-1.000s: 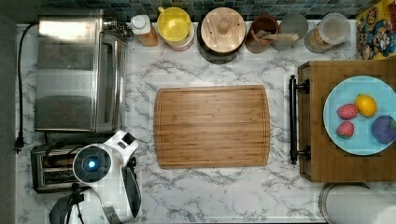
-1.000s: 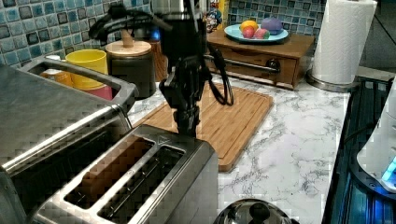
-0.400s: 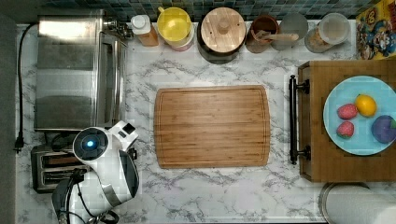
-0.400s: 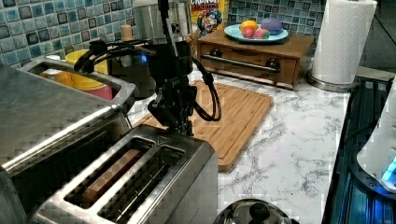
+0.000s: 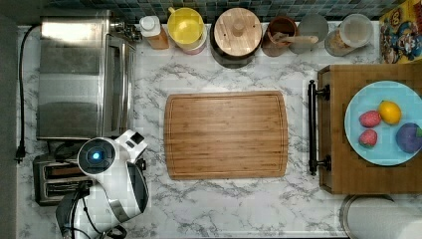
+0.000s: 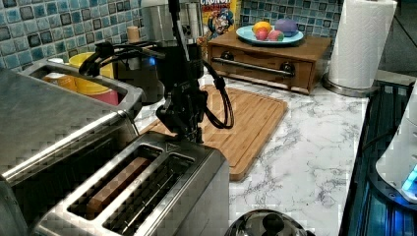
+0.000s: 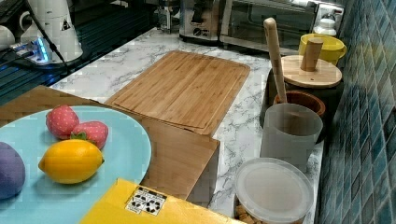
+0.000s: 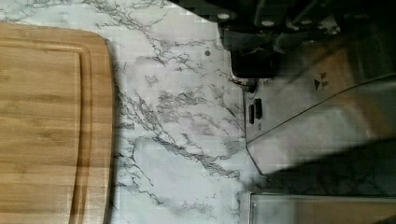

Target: Turn on the toaster.

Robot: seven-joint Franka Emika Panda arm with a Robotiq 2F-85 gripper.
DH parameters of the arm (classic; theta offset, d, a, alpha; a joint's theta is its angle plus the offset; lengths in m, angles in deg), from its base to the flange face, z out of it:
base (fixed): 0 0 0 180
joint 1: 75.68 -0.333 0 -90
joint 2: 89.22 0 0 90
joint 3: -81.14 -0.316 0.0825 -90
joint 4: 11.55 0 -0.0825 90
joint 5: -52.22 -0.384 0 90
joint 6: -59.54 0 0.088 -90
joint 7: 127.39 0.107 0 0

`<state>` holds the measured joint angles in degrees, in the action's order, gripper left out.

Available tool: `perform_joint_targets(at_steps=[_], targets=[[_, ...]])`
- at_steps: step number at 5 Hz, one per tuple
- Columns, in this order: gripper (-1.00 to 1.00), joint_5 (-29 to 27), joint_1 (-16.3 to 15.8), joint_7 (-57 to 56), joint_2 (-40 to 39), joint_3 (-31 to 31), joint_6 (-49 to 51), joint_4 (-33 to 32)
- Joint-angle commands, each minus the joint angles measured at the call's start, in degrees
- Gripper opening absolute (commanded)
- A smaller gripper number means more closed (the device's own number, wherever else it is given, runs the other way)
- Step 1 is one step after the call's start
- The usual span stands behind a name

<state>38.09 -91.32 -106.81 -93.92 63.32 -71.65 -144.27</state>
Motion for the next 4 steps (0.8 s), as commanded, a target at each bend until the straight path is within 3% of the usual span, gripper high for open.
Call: perform_joint_targets(at_steps=[1,4], targets=[[-1.00,-5.34,3.08,-2.79,-4.53,2.56,-9.15,-15.26],[-1.00,-6.58,2.93,-2.75,-6.77,2.99,-8.83,-14.40]])
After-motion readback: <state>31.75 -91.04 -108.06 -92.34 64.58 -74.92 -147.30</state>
